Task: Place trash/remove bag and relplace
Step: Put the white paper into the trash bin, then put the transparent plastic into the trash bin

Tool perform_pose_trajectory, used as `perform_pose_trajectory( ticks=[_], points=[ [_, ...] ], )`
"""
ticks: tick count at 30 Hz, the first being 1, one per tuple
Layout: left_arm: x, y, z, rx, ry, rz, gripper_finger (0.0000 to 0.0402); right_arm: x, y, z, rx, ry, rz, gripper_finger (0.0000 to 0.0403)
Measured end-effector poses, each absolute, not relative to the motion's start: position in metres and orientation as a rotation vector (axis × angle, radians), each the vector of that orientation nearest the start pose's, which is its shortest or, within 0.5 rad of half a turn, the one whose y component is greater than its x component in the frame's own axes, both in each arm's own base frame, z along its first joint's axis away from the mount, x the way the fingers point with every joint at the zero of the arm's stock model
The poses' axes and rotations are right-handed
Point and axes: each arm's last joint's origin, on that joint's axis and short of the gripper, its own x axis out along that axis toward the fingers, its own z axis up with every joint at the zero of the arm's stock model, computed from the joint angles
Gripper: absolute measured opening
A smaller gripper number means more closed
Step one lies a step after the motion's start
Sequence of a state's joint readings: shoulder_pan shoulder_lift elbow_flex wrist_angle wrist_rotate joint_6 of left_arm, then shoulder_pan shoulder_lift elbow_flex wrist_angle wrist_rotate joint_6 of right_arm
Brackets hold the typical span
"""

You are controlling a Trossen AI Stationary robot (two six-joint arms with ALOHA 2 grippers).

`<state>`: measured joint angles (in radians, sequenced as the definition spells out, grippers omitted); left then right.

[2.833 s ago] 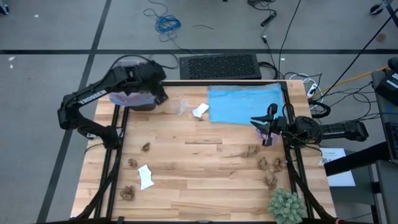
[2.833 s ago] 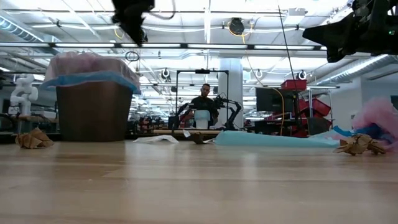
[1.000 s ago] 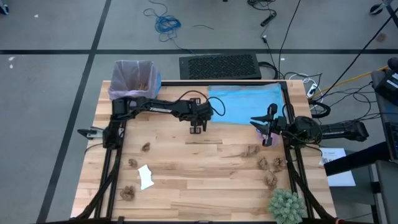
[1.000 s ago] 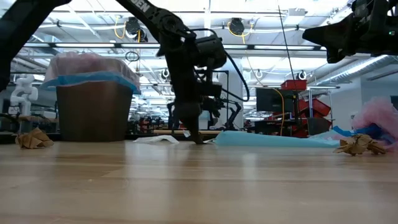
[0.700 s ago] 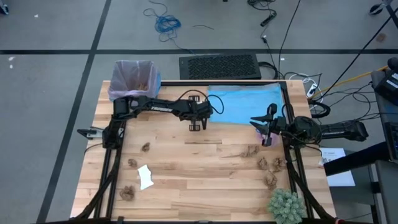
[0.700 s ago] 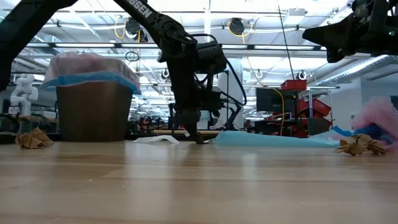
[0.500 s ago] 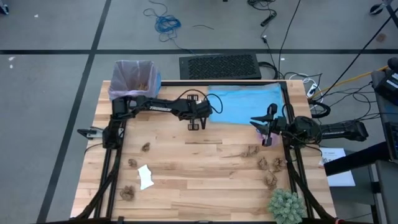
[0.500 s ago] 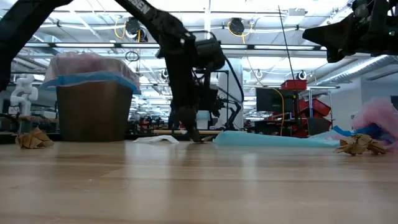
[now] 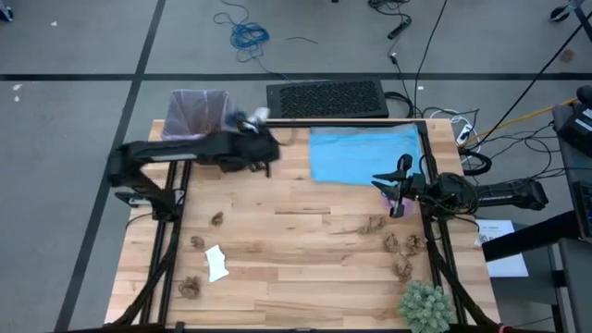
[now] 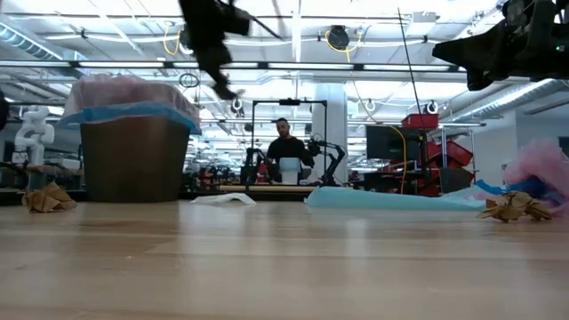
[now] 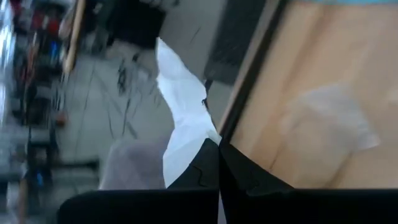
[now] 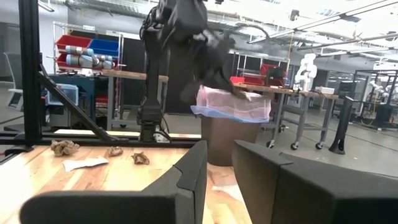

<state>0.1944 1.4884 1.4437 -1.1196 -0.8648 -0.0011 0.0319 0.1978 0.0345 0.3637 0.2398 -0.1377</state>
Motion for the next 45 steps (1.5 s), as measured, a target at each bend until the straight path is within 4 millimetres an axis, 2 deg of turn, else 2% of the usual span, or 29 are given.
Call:
perform_pose_trajectory(
  ticks=[3, 7, 11, 17, 22, 29, 33, 37, 39, 43, 45],
  points=[
    [0.234, 0.082, 0.355, 0.278, 1.125, 1.045, 0.0001, 0.107, -0.003, 0.194, -0.108, -0.185, -0.220, 0.0071],
    [0.202, 0.090, 0.367, 0.178, 1.126, 1.151, 0.0000, 0.107, -0.003, 0.194, -0.106, -0.191, -0.221, 0.0071],
    [0.187, 0.100, 0.366, 0.068, 1.179, 1.169, 0.0000, 0.107, -0.003, 0.194, -0.106, -0.191, -0.221, 0.0071],
    [0.176, 0.117, 0.344, -0.093, 1.286, 1.154, 0.0000, 0.107, -0.003, 0.194, -0.106, -0.191, -0.220, 0.0071],
    [0.172, 0.122, 0.330, -0.051, 1.371, 1.141, 0.0023, 0.107, -0.003, 0.194, -0.106, -0.191, -0.220, 0.0071],
    [0.172, 0.122, 0.330, 0.018, 1.395, 1.136, 0.0113, 0.107, -0.003, 0.194, -0.107, -0.191, -0.220, 0.0071],
    [0.173, 0.124, 0.340, 0.090, 1.387, 1.150, 0.0163, 0.107, -0.003, 0.195, -0.108, -0.194, -0.220, 0.0071],
    [0.175, 0.123, 0.360, 0.065, 1.310, 1.121, 0.0189, 0.107, -0.003, 0.195, -0.112, -0.195, -0.221, 0.0071],
    [0.180, 0.120, 0.369, 0.024, 1.243, 1.031, 0.0191, 0.107, -0.003, 0.195, -0.112, -0.196, -0.221, 0.0071],
    [0.200, 0.107, 0.385, -0.054, 1.001, 0.665, 0.0192, 0.106, -0.003, 0.195, -0.115, -0.196, -0.222, 0.0071],
    [0.211, 0.101, 0.392, -0.086, 0.876, 0.552, 0.0192, 0.107, -0.003, 0.195, -0.116, -0.196, -0.221, 0.0071]
  ],
)
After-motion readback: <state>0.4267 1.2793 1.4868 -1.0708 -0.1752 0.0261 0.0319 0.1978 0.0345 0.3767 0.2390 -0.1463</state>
